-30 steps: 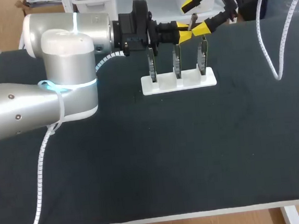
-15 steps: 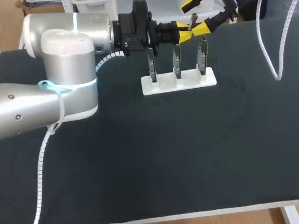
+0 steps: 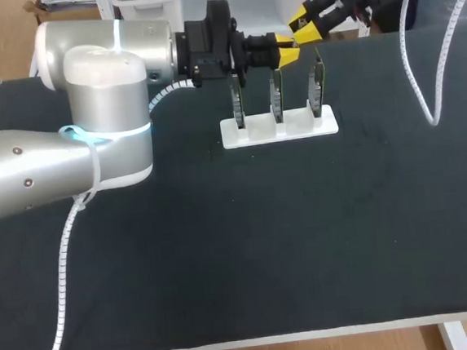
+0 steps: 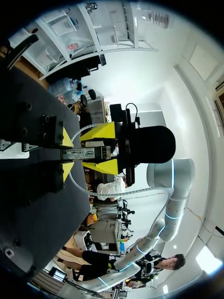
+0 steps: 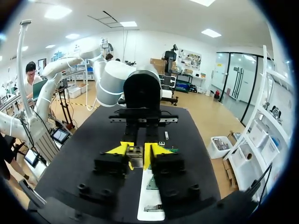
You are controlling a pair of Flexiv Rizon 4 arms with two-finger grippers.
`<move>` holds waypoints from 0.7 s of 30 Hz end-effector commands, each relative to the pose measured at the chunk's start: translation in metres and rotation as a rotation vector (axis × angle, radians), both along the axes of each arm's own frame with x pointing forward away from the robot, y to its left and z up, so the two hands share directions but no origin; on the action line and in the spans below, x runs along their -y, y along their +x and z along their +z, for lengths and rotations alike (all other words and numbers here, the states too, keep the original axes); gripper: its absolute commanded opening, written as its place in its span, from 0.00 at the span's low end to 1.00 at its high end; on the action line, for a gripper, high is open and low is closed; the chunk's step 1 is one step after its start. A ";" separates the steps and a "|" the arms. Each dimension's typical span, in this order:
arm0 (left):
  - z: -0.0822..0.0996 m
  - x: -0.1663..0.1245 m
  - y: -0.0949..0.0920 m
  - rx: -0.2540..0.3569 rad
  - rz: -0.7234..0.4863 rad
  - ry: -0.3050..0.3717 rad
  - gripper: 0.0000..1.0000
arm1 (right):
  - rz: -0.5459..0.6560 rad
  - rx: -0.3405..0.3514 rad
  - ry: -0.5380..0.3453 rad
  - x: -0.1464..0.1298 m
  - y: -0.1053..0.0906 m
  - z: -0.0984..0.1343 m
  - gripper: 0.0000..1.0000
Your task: Pick up the optical module with the left hand, and insert it into the network port with the right hand.
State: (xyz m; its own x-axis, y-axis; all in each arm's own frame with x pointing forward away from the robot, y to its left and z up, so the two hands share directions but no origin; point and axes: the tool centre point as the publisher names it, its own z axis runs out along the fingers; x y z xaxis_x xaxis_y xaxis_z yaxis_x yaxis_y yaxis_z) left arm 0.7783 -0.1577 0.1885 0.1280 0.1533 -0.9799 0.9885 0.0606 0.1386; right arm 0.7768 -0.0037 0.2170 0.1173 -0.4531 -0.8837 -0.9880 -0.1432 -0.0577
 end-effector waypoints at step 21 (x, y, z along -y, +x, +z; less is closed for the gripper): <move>0.000 0.001 -0.001 0.000 -0.002 0.000 1.00 | -0.003 0.001 0.000 0.000 0.001 0.000 0.00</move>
